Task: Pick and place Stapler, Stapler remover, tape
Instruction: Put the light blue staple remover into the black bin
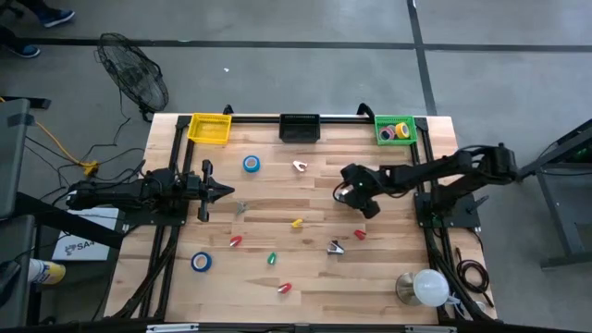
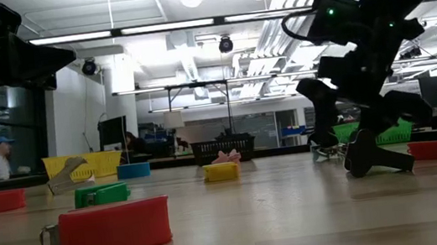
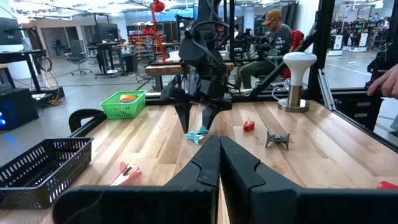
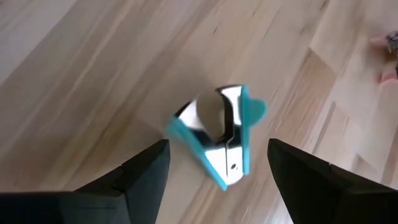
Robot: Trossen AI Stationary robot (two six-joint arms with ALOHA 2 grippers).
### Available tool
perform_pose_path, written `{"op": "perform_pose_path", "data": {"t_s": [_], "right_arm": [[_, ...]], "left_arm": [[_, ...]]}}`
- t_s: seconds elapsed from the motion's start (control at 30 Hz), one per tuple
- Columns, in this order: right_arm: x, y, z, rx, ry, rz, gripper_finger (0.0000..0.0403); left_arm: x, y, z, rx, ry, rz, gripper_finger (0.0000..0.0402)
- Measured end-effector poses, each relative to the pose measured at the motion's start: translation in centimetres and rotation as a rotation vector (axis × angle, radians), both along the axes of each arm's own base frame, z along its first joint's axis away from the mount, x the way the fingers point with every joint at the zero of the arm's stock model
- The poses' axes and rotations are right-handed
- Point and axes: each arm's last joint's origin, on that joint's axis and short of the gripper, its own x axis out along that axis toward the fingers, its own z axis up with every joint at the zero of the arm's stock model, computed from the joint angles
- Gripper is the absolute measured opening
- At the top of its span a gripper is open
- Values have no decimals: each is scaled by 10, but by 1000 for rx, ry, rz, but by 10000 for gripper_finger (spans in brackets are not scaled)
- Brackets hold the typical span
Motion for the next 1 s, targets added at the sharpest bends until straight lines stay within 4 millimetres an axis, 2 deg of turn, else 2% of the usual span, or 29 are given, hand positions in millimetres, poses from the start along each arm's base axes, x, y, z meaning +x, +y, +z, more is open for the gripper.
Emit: {"op": "perform_pose_path", "data": {"t_s": [0.17, 0.3, 0.53, 0.8, 1.0], "right_arm": [[6, -2, -2, 30, -36, 8, 261], [9, -1, -4, 59, -32, 3, 243], [8, -1, -6, 126, -27, -76, 179], [11, -1, -5, 194, -65, -165, 84], [18, -3, 1, 245, -183, -295, 76]], "left_arm": [[0, 0, 0, 0, 1, 0, 1], [0, 0, 0, 0, 1, 0, 1], [0, 0, 0, 0, 1, 0, 1], [0, 0, 0, 0, 1, 0, 1], [0, 0, 0, 0, 1, 0, 1]]}}
